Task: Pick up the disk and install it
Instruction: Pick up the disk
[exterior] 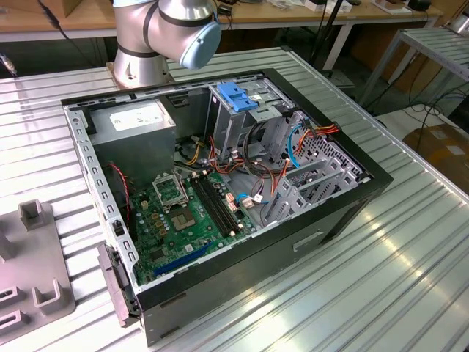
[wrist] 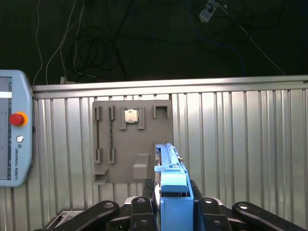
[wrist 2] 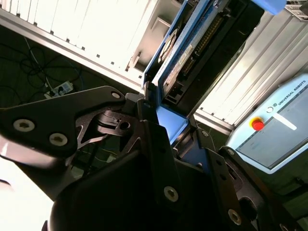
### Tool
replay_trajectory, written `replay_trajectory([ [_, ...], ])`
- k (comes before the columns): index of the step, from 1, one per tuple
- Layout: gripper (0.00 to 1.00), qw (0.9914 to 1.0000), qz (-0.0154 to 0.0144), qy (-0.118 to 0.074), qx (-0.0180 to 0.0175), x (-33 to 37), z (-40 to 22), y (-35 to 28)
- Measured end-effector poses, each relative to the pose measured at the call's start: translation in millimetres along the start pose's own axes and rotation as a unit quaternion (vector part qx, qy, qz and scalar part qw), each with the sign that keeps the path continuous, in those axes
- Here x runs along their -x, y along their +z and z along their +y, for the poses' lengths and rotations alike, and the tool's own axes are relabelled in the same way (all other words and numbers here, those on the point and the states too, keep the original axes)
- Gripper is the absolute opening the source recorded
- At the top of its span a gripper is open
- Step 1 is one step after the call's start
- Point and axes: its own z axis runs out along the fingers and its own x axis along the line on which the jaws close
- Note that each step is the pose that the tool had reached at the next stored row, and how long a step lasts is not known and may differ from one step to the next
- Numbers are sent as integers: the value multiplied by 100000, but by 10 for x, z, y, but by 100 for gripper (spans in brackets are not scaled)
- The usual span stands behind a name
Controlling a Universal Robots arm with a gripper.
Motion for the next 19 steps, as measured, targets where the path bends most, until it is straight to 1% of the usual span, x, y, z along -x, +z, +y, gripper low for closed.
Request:
replay_trajectory([
  [13,37,100000,1,0,4,3,-76,-1],
  [15,37,100000,1,1,2,8,-188,-1],
  [19,37,100000,0,0,1,9,-230,-1],
])
